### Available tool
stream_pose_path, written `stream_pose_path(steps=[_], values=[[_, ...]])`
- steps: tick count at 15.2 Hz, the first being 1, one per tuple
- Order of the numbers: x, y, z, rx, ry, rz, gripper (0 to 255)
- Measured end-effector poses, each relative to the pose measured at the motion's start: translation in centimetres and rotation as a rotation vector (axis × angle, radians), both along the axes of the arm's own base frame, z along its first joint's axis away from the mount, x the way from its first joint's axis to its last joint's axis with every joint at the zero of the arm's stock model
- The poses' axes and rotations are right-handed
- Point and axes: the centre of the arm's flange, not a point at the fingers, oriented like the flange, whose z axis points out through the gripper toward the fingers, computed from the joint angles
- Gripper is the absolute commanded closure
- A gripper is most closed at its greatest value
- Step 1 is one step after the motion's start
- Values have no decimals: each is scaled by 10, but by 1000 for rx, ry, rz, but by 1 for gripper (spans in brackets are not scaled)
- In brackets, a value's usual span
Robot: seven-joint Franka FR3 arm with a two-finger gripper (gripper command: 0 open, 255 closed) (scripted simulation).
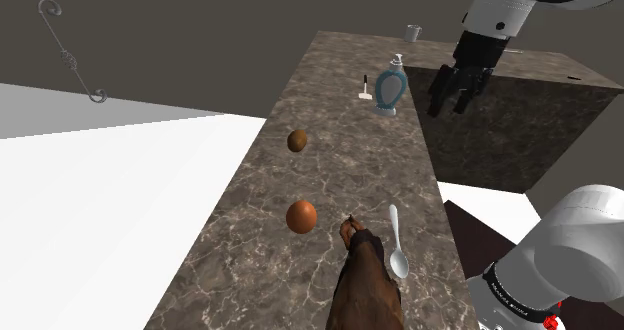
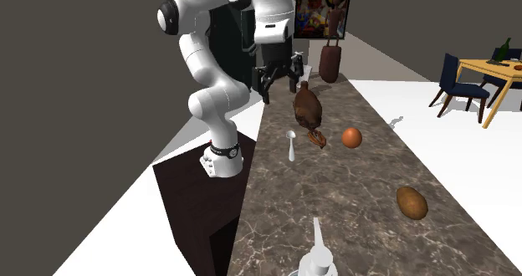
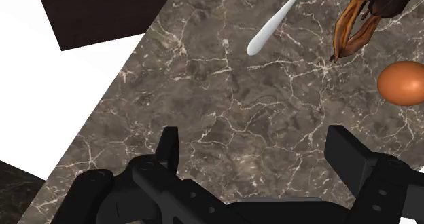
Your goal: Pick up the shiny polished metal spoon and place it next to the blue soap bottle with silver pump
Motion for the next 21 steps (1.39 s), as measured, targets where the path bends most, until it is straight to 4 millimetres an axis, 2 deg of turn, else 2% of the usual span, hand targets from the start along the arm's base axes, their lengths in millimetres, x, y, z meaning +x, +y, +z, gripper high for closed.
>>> stream_pose_path(steps=[2, 6, 9, 14, 17, 21], values=[[-5, 4, -4, -4, -5, -19, 0], [-34, 33, -36, -35, -38, -167, 0], [-57, 61, -67, -61, -66, -295, 0], [-83, 112, -114, -106, -114, -511, 0], [-94, 143, -146, -134, -142, -640, 0], [-99, 181, -191, -169, -181, -818, 0]])
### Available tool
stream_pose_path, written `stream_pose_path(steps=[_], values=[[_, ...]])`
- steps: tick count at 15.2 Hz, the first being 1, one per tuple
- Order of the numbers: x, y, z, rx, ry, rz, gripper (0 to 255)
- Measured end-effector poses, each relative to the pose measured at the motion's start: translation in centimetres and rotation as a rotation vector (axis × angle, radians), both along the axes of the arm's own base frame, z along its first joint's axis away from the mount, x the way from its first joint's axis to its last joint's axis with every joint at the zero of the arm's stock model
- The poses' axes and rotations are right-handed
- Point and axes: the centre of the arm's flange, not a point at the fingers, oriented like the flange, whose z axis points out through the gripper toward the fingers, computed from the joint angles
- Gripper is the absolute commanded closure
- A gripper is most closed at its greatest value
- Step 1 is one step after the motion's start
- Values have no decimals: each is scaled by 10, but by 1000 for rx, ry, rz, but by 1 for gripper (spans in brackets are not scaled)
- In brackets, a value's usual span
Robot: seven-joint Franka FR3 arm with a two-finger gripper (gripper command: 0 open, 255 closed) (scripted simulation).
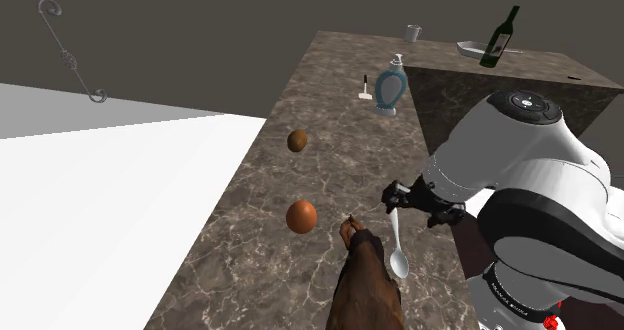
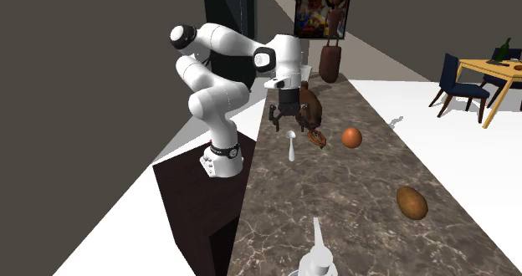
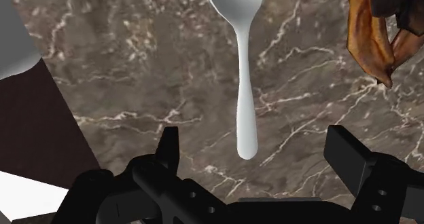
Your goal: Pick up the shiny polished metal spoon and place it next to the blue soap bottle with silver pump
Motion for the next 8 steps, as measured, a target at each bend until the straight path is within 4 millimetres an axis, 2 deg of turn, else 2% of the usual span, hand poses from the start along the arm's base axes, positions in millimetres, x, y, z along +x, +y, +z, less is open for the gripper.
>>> stream_pose_path(steps=[3, 8], values=[[3, 12, -22, -9, -14, -60, 0], [9, 11, -51, -11, -15, -69, 0]])
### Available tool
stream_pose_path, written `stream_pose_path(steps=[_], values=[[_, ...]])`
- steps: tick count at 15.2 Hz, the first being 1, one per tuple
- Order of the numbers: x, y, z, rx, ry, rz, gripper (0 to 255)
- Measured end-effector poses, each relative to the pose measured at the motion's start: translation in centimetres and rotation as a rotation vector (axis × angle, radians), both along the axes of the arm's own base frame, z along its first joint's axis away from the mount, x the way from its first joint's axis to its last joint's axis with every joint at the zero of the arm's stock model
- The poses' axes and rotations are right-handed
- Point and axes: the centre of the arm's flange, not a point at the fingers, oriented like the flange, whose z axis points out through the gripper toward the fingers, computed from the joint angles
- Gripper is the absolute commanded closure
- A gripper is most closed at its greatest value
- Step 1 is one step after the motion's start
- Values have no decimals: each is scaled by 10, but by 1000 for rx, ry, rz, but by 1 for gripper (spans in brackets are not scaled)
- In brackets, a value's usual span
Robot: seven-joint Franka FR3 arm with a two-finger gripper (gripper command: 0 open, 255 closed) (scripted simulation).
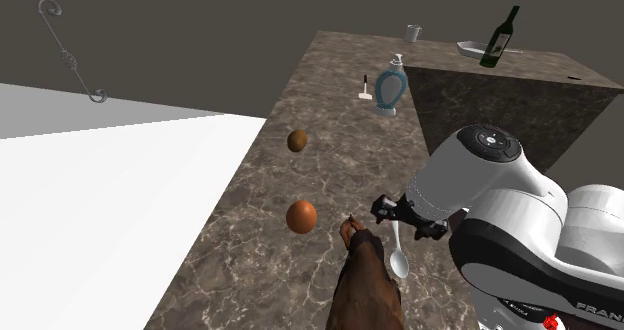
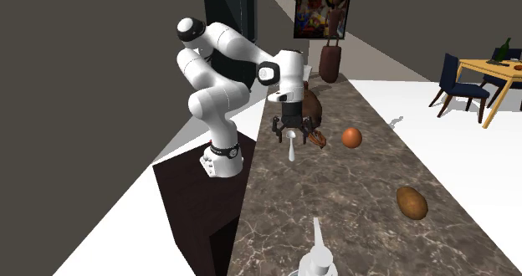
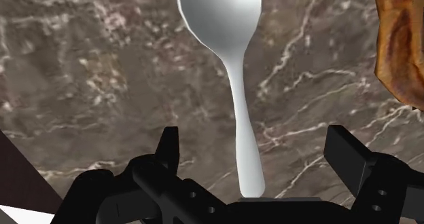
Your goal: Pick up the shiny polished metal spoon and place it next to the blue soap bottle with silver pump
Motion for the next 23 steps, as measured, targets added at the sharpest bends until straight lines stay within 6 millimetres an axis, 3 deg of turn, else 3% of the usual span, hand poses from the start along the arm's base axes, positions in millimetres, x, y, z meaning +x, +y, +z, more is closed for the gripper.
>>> stream_pose_path(steps=[7, 8, 18, 23], values=[[1, 0, -6, 1, -1, 0, 0], [1, 0, -6, 1, -1, 0, 255], [1, 0, -6, 1, -1, 0, 255], [1, 0, 15, 1, -2, 0, 255]])
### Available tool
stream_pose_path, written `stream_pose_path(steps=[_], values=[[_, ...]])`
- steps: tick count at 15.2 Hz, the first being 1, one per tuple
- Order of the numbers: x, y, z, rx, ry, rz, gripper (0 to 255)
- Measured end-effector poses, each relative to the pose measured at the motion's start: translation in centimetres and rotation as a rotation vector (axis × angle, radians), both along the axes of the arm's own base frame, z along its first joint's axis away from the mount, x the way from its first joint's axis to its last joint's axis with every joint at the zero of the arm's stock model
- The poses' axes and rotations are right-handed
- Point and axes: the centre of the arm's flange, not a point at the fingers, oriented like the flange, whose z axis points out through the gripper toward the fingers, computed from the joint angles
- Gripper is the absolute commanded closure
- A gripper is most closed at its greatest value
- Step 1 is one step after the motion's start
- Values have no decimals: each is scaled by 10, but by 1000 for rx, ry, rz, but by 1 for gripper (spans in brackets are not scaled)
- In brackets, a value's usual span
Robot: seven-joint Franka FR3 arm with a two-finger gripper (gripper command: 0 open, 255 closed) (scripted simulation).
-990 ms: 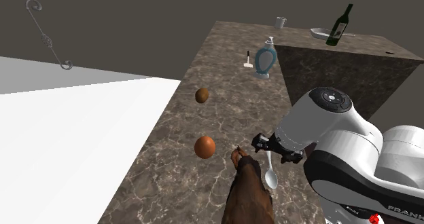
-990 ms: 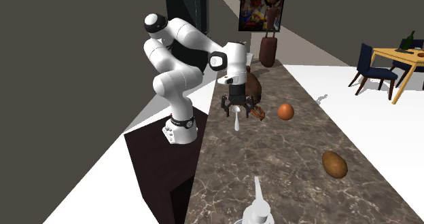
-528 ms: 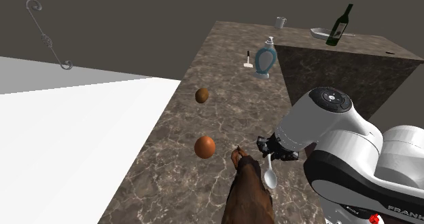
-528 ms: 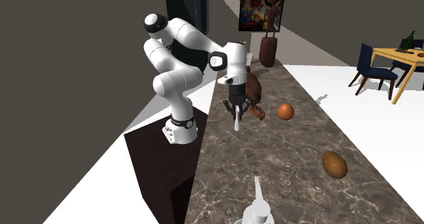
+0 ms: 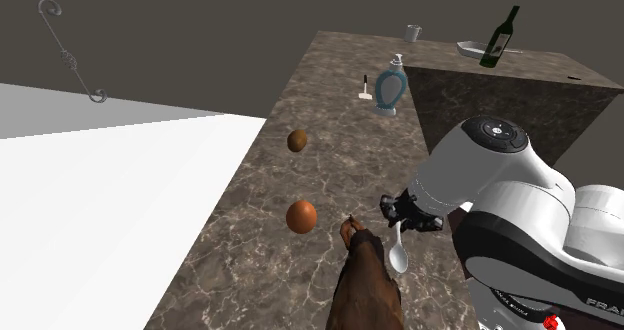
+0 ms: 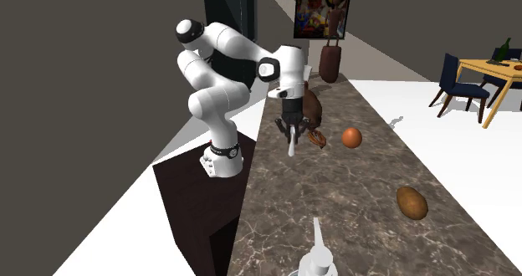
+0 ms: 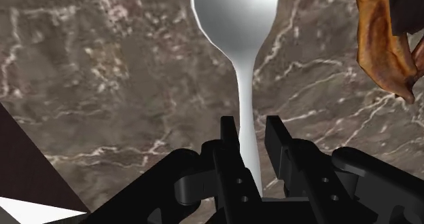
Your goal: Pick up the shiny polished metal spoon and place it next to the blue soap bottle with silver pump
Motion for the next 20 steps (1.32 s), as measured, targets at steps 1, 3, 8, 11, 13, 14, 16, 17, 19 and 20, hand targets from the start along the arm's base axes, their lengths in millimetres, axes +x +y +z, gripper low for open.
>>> stream_pose_path(steps=[1, 3, 8, 11, 13, 14, 16, 17, 19, 20], values=[[1, 0, 5, 0, 0, 0, 255], [-1, 0, 15, 0, 0, 0, 255], [0, -1, 42, 0, 0, 0, 255], [1, 0, 58, 0, 0, 0, 255], [1, -1, 68, 0, 0, 0, 255], [1, 0, 73, 0, 0, 0, 255], [1, 0, 82, 0, 0, 0, 255], [1, 1, 88, 0, 0, 0, 255], [0, 1, 100, 0, 0, 0, 255], [0, 1, 105, 0, 0, 0, 255]])
